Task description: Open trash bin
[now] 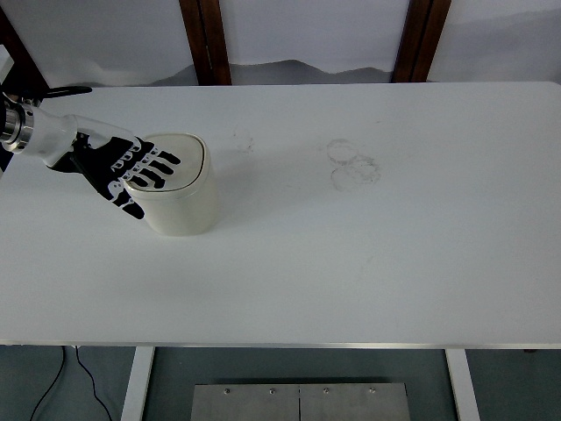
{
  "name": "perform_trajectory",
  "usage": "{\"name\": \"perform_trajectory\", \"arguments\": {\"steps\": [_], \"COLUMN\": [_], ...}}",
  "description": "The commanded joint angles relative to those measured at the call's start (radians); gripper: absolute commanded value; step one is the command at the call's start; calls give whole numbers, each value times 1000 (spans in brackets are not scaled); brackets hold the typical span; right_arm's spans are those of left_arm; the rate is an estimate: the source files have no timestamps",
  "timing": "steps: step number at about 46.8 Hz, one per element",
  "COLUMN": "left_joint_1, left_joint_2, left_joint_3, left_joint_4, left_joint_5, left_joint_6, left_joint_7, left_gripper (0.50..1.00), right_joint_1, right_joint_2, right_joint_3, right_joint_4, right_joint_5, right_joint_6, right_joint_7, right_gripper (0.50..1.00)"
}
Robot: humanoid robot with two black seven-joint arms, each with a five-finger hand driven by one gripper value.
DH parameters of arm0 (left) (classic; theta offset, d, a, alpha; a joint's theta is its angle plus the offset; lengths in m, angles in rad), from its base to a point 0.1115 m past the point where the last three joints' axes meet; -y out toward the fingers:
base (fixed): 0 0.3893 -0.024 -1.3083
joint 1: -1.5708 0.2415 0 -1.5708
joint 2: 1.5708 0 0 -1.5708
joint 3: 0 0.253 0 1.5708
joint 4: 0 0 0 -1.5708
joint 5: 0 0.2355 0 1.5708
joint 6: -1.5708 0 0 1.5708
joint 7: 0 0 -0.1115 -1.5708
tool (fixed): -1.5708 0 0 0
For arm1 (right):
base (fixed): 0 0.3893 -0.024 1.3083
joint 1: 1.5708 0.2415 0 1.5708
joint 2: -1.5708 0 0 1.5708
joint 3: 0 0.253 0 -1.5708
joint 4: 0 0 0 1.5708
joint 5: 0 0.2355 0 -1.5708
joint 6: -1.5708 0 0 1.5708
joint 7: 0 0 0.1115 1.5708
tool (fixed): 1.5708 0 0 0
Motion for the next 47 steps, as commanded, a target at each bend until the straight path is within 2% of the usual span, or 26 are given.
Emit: {"name": "perform_trajectory", "arguments": {"steps": [1, 18, 34, 47], "left_joint_1": [3, -11, -120, -151], "left_joint_2": [0, 11, 24, 26], "left_joint_3": [0, -12, -52, -175], "left_joint_4": [0, 6, 17, 115], "left_joint_5": [0, -6, -17, -60], "left_joint_6": [0, 0, 0, 0], "left_joint_7": [0, -1, -4, -6], "left_gripper": [1000, 1000, 1000, 1000], "right_joint_1": [0, 0, 0, 0], "right_joint_2": [0, 0, 0, 0], "right_joint_3": [0, 0, 0, 0], "right_joint_4": [0, 0, 0, 0], "right_joint_5": [-1, 0, 0, 0], "right_joint_6": [1, 0, 0, 0], "right_joint_7": [0, 0, 0, 0], "right_gripper": [995, 995, 995, 995]}}
